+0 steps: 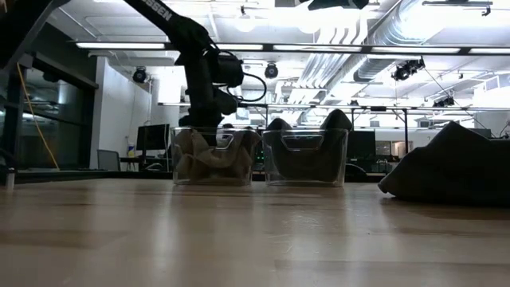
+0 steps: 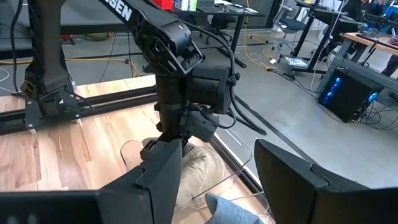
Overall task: Pick & Place hat
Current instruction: Put the brown cap into the left transparent bin, then put the blue cap into the right transparent bin
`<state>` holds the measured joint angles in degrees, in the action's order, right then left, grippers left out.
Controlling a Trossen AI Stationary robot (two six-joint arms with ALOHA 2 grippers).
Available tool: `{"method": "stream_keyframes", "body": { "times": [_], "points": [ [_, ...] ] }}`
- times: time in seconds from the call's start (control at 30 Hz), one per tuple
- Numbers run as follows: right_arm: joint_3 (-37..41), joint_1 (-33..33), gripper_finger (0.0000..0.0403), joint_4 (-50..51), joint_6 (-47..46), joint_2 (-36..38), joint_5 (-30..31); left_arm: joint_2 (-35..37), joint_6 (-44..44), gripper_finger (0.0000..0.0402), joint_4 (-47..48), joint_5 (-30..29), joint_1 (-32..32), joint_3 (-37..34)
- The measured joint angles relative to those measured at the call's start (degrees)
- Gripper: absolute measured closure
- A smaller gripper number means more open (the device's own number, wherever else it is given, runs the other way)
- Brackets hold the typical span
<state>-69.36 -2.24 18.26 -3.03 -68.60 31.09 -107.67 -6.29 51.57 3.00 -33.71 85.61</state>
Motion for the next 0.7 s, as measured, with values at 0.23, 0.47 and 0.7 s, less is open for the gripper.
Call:
{"method": "stream_keyframes", "body": {
  "times": [0.23, 0.47, 0.7],
  "points": [
    [0.0, 0.0, 0.0206, 0.0, 0.0, 0.0, 0.0, 3.4, 0.0, 0.0402, 1.5, -1.4, 0.0, 0.0],
    [0.0, 0.0, 0.0206, 0.0, 0.3, 0.0, 0.3, 7.5, -1.6, 0.0402, 3.6, -1.6, 0.0, 0.0],
    [0.0, -0.2, 0.0206, 3.5, -3.5, 1.4, 0.8, 11.5, -6.2, 0.0402, 4.4, 1.8, 0.0, 0.0]
  ]
}}
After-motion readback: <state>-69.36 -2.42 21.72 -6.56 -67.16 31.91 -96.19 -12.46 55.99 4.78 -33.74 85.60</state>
